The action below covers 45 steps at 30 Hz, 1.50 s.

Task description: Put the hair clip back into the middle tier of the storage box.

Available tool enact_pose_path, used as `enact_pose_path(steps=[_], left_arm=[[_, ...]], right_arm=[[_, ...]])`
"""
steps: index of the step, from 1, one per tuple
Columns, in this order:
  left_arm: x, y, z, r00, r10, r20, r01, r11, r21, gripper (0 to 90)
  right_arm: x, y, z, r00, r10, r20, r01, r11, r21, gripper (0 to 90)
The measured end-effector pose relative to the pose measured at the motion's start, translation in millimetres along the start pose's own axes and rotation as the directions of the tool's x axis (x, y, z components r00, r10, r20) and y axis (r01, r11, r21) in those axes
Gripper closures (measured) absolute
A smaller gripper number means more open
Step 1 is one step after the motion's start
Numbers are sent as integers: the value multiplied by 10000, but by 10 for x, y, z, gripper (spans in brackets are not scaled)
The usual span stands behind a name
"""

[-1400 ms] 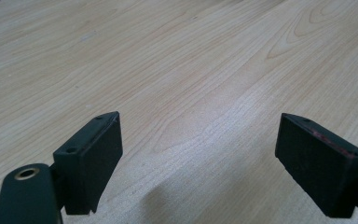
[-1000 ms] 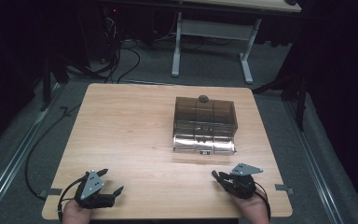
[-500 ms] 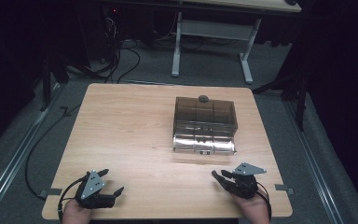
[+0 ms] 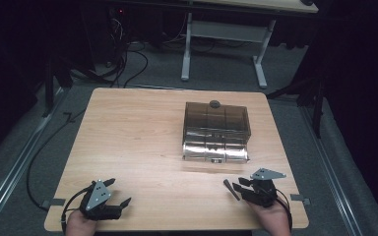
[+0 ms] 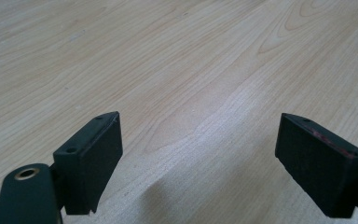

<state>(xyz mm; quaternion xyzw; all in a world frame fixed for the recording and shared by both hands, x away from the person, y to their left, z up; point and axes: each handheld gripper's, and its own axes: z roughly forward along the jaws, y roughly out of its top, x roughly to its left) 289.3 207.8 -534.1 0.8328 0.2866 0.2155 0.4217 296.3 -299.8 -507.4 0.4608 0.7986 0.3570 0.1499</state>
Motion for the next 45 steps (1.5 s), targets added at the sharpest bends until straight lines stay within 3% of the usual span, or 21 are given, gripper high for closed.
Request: enact_pose_path(steps=[7, 10, 16, 21, 26, 33, 45], left_arm=[[0, -1, 0, 10000, -64, -71, 64, 10000, 4, 151], [4, 0, 2, 9999, -106, -77, 106, 9999, 7, 151], [-2, -3, -5, 10000, -36, -67, 36, 10000, -57, 151], [1, -6, -12, 10000, -54, -83, 53, 9999, -118, 151], [-1, -6, -11, 9999, -97, -140, 95, 9999, -140, 151], [-1, -6, -9, 9999, -82, -142, 80, 9999, -120, 151], [3, -5, -7, 9996, -161, -217, 159, 9998, -104, 151]], right_arm=[[-92, 19, -3, 9999, 100, 138, -106, 9992, 397, 676], [-91, 109, -13, 9994, -267, 216, 250, 9967, 775, 703], [-44, 287, -21, 9971, -746, 128, 713, 9831, 1688, 728], [-26, 390, -12, 9977, -678, 14, 660, 9755, 2098, 737], [19, 465, 11, 9944, -1056, -48, 1037, 9658, 2377, 729], [101, 558, -9, 9869, -1613, -66, 1562, 9436, 2920, 717], [53, 569, 15, 9876, -1524, -377, 1539, 8917, 4257, 699]])
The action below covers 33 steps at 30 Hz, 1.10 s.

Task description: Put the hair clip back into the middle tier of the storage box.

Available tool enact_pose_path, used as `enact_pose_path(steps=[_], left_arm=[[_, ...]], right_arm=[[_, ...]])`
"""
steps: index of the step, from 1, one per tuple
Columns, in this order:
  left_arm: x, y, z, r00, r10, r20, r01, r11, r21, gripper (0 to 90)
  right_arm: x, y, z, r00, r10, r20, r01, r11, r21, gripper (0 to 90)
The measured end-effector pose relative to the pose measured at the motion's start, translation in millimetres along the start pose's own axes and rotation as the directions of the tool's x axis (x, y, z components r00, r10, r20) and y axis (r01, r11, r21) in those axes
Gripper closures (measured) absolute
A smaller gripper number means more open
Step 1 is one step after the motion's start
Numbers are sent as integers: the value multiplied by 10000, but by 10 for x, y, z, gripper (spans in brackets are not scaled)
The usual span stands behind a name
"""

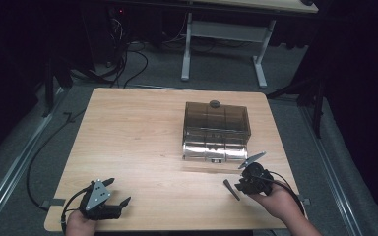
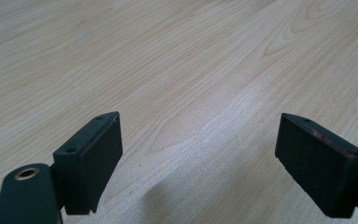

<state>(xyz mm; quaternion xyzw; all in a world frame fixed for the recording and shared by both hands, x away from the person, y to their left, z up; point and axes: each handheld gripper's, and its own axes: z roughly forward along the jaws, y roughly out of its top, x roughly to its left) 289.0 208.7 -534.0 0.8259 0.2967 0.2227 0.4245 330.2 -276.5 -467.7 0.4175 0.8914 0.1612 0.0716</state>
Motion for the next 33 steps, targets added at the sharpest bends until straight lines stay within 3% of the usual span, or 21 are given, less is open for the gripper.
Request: enact_pose_path(steps=[10, 23, 33], left_arm=[[4, 4, 10, 10000, -20, 48, 20, 9999, 99, 151], [3, 3, 7, 9998, 46, 173, -47, 10000, 65, 151], [-6, -4, -9, 9999, 82, 93, -81, 10000, -29, 151]], right_arm=[[-6, 32, 67, 9998, 0, -198, 18, 9959, 902, 681], [69, 183, 201, 9984, -384, -424, 438, 9897, 1360, 654], [89, 347, 338, 9973, -617, -389, 681, 9784, 1951, 674]])
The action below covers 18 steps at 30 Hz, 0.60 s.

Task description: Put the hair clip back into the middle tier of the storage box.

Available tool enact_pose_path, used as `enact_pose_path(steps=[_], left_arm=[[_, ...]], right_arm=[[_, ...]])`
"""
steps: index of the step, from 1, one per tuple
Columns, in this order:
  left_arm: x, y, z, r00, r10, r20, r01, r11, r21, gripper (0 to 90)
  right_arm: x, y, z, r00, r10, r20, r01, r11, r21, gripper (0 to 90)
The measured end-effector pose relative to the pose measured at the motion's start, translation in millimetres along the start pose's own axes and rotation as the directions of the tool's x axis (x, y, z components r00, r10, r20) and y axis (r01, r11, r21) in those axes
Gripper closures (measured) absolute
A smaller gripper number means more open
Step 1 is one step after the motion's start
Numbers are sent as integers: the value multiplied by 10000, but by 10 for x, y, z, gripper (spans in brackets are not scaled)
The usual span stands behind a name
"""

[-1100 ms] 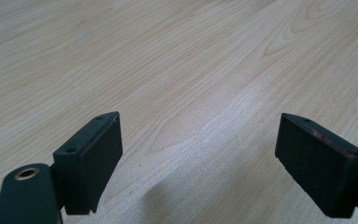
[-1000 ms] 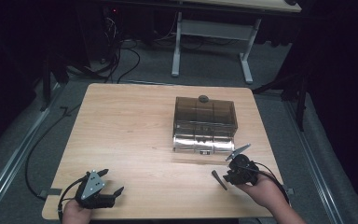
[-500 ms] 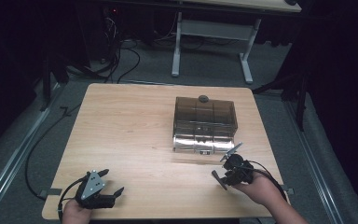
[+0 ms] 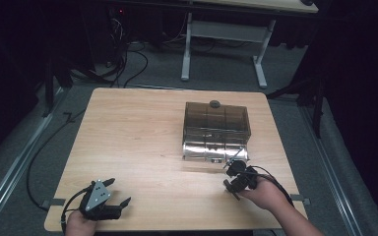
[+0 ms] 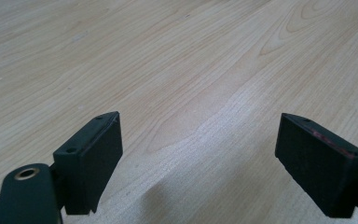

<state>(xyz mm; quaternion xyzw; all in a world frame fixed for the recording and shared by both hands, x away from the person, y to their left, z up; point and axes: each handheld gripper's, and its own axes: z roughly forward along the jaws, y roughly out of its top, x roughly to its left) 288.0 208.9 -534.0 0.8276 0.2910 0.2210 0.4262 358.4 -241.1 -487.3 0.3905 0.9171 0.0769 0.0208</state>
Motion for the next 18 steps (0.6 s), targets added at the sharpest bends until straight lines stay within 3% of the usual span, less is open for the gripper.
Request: enact_pose_path(steps=[18], left_arm=[[-4, 0, 0, 9994, 136, 313, -137, 9999, 34, 151]], right_arm=[[46, 146, -51, 9988, -90, 488, 72, 9993, 378, 714]])
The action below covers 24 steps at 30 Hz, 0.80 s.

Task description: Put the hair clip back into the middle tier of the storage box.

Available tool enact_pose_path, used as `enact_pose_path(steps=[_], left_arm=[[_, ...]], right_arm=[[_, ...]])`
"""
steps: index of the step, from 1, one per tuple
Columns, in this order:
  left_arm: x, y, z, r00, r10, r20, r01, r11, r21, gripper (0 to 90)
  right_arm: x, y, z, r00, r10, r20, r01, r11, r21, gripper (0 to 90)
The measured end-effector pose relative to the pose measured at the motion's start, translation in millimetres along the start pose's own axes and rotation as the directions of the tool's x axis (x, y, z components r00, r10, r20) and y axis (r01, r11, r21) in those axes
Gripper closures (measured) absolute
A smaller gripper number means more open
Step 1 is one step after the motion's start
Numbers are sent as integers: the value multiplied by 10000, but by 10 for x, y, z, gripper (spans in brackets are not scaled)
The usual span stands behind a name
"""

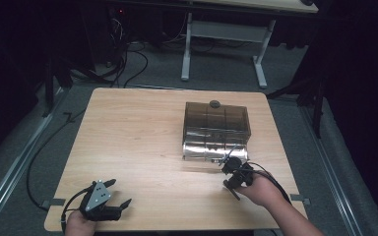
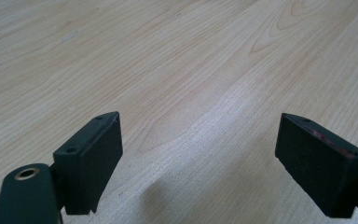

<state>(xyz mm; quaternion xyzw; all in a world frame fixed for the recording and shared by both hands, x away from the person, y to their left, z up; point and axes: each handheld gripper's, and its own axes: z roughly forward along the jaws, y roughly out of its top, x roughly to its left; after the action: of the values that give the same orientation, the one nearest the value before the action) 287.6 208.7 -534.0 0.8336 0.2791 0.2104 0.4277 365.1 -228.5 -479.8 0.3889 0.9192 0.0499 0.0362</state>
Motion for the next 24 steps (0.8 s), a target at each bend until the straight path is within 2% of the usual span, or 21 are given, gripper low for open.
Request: enact_pose_path(steps=[3, 8, 10, 12, 24], left_arm=[[1, 0, 1, 10000, 9, 37, -9, 10000, 10, 151], [4, 4, 8, 10000, -24, 50, 24, 10000, 79, 151], [6, 5, 9, 10000, -34, 33, 34, 10000, 89, 151], [6, 4, 8, 10000, -31, 2, 31, 10000, 83, 151], [5, 4, 7, 10000, -42, -20, 42, 10000, 73, 151]], right_arm=[[4, -1, 14, 9999, 80, 63, -81, 9999, 102, 711], [-23, -13, 28, 9998, 183, -84, -183, 9998, 35, 715], [-8, -19, 38, 9996, 226, -176, -223, 9996, 192, 721], [-9, -25, 49, 9998, 7, -174, -2, 9997, 256, 728], [10, -28, 72, 9996, -192, -206, 198, 9994, 282, 794]])
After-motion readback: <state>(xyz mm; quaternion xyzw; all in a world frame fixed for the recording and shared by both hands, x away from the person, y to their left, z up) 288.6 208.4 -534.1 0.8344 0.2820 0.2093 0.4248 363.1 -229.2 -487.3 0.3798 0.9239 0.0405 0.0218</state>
